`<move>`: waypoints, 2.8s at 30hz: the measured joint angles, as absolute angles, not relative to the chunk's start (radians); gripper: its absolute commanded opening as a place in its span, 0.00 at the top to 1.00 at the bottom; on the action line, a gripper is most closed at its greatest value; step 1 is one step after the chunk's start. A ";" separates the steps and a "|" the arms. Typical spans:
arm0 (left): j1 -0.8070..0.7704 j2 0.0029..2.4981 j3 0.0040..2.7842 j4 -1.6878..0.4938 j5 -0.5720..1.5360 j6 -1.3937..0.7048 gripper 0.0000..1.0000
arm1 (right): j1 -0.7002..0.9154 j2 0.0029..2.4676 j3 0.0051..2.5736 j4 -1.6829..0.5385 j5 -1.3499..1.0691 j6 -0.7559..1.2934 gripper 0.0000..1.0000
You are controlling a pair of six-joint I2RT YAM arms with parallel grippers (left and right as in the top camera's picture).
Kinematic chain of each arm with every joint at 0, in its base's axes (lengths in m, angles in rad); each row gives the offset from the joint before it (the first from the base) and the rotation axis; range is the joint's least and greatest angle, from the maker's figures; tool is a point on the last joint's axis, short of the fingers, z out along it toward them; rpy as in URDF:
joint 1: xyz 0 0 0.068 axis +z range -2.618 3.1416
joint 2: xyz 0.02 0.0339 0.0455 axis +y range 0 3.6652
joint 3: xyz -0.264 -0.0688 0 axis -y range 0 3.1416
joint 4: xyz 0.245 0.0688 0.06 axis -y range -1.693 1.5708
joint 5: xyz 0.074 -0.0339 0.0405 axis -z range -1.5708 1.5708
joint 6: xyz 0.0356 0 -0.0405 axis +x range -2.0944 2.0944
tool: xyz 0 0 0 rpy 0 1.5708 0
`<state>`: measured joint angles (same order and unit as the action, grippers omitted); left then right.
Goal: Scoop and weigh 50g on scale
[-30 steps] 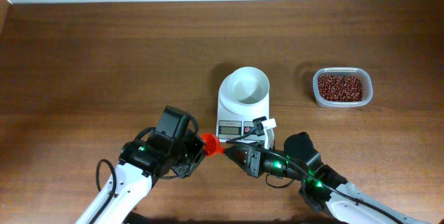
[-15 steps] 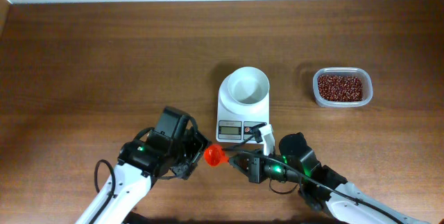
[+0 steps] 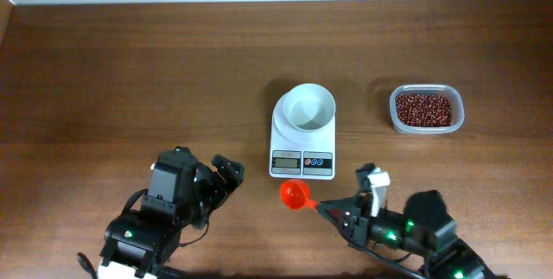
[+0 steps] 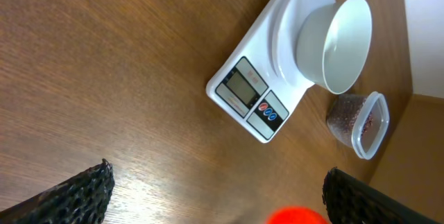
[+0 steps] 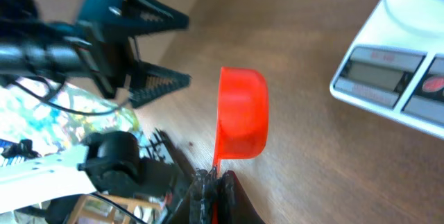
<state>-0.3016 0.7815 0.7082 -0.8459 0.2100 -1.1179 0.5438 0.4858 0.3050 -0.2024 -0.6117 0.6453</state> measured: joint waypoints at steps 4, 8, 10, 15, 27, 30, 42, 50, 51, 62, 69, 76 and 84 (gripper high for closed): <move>-0.302 0.781 0.708 -0.850 0.207 -1.118 0.01 | 0.416 0.352 0.305 -0.290 -0.653 0.640 0.96; -0.302 0.781 0.708 -0.850 0.205 -1.118 0.01 | 0.335 0.337 0.305 -0.374 -0.655 0.499 0.96; -0.302 0.781 0.708 -0.849 0.205 -1.118 0.01 | 0.307 0.337 0.305 -0.405 -0.601 0.432 0.96; -0.302 0.781 0.708 -0.849 0.205 -1.118 0.01 | 0.300 0.339 0.476 -0.527 -0.372 0.306 0.96; -0.302 0.834 0.708 -0.841 0.149 -1.115 1.00 | 0.300 0.336 0.722 -0.721 -0.049 0.203 0.96; -0.308 0.834 0.708 -0.805 0.173 -1.079 1.00 | 0.300 0.336 0.722 -0.726 -0.048 0.202 0.96; -0.706 0.864 0.707 -0.511 0.123 -0.888 1.00 | 0.300 0.336 0.722 -0.748 -0.097 0.342 0.96; -0.753 1.001 0.706 -0.465 0.108 -0.881 1.00 | 0.300 0.336 0.722 -0.794 -0.153 0.345 0.96; -0.753 1.005 0.706 -0.449 0.109 -0.881 1.00 | 0.300 0.336 0.722 -0.805 -0.158 0.345 0.96; -0.753 1.006 0.706 -0.414 0.130 -0.881 1.00 | 0.300 0.336 0.723 -0.850 -0.163 0.348 0.96; -0.771 1.102 0.706 -0.410 0.105 -0.816 1.00 | 0.300 0.336 0.723 -0.861 -0.163 0.348 0.96; -0.782 1.306 0.706 -0.247 0.025 -0.691 1.00 | 0.300 0.336 0.723 -0.863 -0.158 0.347 0.96; -0.869 1.436 0.704 0.024 0.025 -0.673 1.00 | 0.300 0.336 0.723 -0.902 -0.155 0.348 0.96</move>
